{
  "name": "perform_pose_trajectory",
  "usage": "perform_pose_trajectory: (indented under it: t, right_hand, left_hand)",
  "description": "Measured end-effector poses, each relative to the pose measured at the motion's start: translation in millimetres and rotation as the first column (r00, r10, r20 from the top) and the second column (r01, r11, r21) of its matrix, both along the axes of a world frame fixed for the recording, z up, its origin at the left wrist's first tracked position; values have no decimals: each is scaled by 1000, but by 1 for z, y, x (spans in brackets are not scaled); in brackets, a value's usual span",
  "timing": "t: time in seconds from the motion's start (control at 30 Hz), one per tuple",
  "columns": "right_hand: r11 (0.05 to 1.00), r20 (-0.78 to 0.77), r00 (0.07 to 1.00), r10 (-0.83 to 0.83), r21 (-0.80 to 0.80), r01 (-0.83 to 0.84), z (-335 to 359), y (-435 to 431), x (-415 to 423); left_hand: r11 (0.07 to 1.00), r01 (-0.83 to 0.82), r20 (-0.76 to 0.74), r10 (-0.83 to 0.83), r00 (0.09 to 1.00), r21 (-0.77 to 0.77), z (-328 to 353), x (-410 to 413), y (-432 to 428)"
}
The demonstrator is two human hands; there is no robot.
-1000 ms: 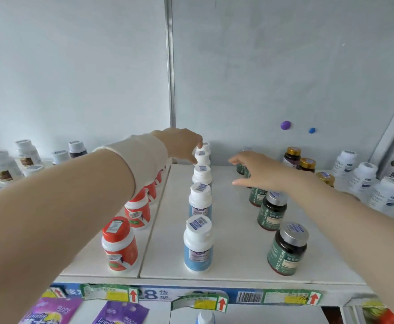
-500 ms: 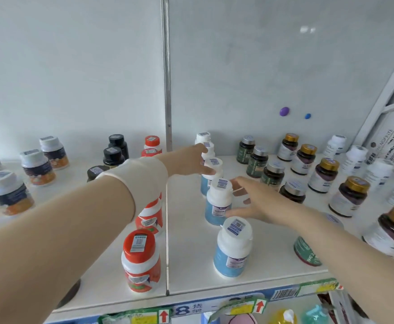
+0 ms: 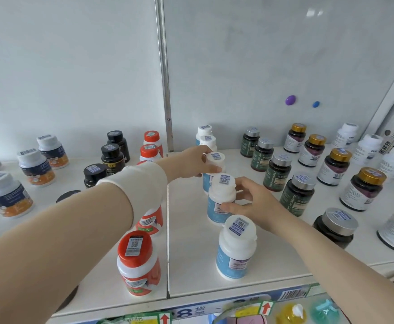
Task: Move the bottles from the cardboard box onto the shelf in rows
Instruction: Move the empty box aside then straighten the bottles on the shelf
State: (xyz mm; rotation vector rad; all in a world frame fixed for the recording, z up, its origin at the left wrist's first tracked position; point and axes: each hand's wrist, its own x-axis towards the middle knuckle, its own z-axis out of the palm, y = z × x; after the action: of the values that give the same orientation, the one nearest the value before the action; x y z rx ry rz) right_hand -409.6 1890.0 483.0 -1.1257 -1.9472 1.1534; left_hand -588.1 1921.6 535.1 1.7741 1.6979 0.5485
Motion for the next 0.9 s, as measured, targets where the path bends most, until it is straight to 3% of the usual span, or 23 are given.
perform_pose_trajectory:
  t: [0.53,0.73,0.9]
  right_hand:
    - [1000,-6,1000,4,-9,-4,-3,-1,2]
    - [995,-38,997,65,-78,-68,21,-1,8]
    - [995,100,995,11,100,-21,69,6,7]
  left_hand:
    - [999,-8,5,8,1000,-34,1,2,-2]
    - [998,44,-234,-52,971,-39,17,-4,-10]
    - [997,28,-349,-3,937,66,62,-24,-33]
